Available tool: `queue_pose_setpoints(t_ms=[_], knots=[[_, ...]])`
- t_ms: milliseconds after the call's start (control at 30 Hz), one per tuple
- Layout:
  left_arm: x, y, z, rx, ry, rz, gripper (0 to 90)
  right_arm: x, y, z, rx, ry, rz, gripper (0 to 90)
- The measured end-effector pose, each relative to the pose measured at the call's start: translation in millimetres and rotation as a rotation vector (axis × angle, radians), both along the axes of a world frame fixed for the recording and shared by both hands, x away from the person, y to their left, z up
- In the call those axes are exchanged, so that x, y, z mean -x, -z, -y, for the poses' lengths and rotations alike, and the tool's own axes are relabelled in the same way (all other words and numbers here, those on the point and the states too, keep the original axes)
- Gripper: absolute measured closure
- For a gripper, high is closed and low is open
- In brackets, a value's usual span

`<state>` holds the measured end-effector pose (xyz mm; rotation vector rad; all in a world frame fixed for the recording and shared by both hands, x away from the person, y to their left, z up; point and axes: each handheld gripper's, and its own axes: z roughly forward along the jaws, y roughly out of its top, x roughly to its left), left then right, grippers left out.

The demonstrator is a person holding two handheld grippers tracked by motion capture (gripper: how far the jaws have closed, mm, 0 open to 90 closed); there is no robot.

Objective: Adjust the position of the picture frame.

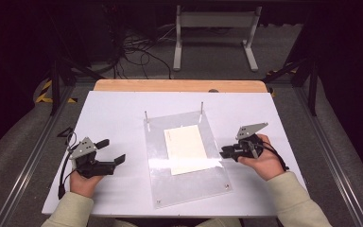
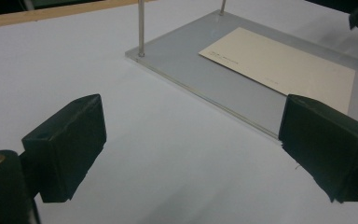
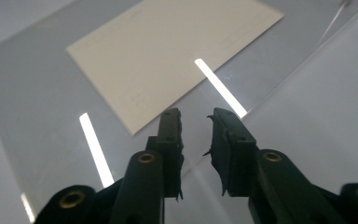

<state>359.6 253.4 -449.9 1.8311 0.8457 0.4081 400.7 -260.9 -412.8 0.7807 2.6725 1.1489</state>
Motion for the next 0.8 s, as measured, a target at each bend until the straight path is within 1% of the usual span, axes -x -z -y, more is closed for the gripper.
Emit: queue_pose_setpoints(t_ms=[33,67,133,167,200,267,300,333,400,467,500,600,667,733,767,800], knots=[[1.9,0.0,-0.9,-0.004,-0.001,0.003,7.9,-4.8,-3.3,-1.2,-0.015,0.015,0.017,68.1],[3.6,0.1,-1.2,0.001,0.0,0.002,7.9,-11.0,-7.3,-2.7,-0.034,0.032,0.034,66.5],[6.3,-0.8,-2.5,-0.004,-0.001,0.006,7.9,-21.4,-12.4,-5.3,-0.065,0.054,0.057,63.1],[8.3,-1.1,-3.0,0.003,-0.001,0.007,7.9,-25.4,-14.1,-6.3,-0.071,0.06,0.068,62.3],[9.5,-1.4,-3.7,0.0,-0.002,0.008,7.9,-31.9,-16.6,-8.3,-0.078,0.069,0.085,61.1],[13.3,-1.3,-4.9,-0.001,-0.009,0.008,7.8,-42.2,-19.6,-11.4,-0.087,0.086,0.105,58.9],[16.1,-1.2,-6.0,0.001,-0.01,0.005,7.8,-46.0,-20.2,-12.7,-0.091,0.09,0.112,57.5],[17.4,-1.5,-7.0,-0.005,-0.013,0.006,7.8,-53.6,-21.0,-15.2,-0.103,0.101,0.125,55.9],[21.4,-2.4,-8.1,0.005,-0.018,0.011,7.8,-62.0,-21.3,-18.2,-0.113,0.112,0.143,54.4],[25.3,-3.3,-9.2,0.005,-0.02,0.014,7.8,-71.6,-20.7,-21.9,-0.123,0.129,0.16,51.9],[26.8,-3.4,-9.7,-0.001,-0.021,0.018,7.8,-78.2,-19.4,-24.3,-0.126,0.138,0.162,50.4],[31.6,-3.2,-11.3,-0.014,-0.027,0.018,7.8,-92.1,-15.4,-30.6,-0.127,0.161,0.156,49.9],[34.6,-2.9,-13.1,-0.017,-0.034,0.019,7.7,-103.6,-12.2,-35.7,-0.124,0.181,0.165,48.2],[37.5,-3.0,-16.0,-0.018,-0.04,0.017,7.7,-112.2,-9.9,-39.5,-0.126,0.199,0.17,48.2],[38.6,-2.7,-16.9,-0.012,-0.045,0.016,7.7,-119.4,-8.0,-42.6,-0.127,0.213,0.17,48.4],[39.6,-2.4,-18.4,-0.011,-0.053,0.021,7.8,-123.6,-6.9,-44.7,-0.123,0.22,0.172,49.5]])
